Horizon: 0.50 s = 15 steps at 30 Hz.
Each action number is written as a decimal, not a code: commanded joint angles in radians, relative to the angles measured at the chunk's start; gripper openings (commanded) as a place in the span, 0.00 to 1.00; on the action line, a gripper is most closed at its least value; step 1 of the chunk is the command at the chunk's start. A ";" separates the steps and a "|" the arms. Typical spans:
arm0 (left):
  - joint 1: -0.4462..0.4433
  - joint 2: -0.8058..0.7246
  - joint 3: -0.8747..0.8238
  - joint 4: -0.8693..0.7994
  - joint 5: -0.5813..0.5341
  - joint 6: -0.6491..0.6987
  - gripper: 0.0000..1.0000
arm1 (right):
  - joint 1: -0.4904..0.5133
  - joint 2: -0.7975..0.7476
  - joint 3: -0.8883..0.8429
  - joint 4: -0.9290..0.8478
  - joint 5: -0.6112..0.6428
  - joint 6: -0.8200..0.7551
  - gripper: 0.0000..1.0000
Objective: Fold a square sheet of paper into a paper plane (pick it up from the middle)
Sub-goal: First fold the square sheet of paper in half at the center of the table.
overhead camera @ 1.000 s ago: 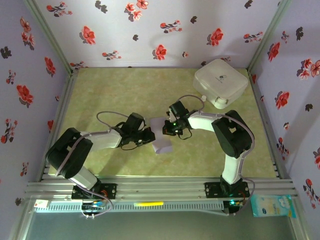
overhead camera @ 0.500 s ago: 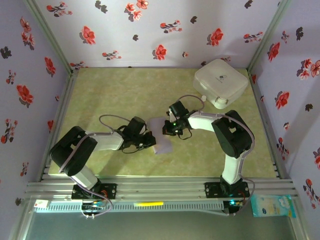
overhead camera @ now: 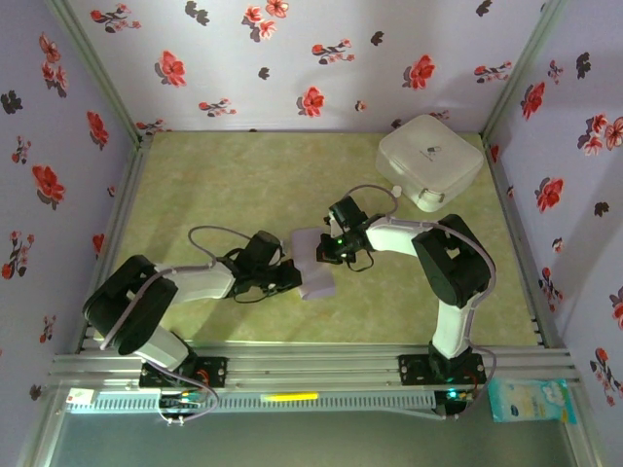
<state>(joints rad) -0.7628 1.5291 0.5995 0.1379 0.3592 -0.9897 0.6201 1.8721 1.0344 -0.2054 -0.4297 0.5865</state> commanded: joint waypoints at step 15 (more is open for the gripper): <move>-0.034 0.096 -0.046 0.125 0.038 -0.065 0.00 | -0.003 0.032 -0.058 -0.093 0.129 0.009 0.00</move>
<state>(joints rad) -0.7883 1.6234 0.5877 0.2729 0.3859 -1.0492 0.6201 1.8709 1.0309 -0.2012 -0.4297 0.5865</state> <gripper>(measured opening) 0.044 0.046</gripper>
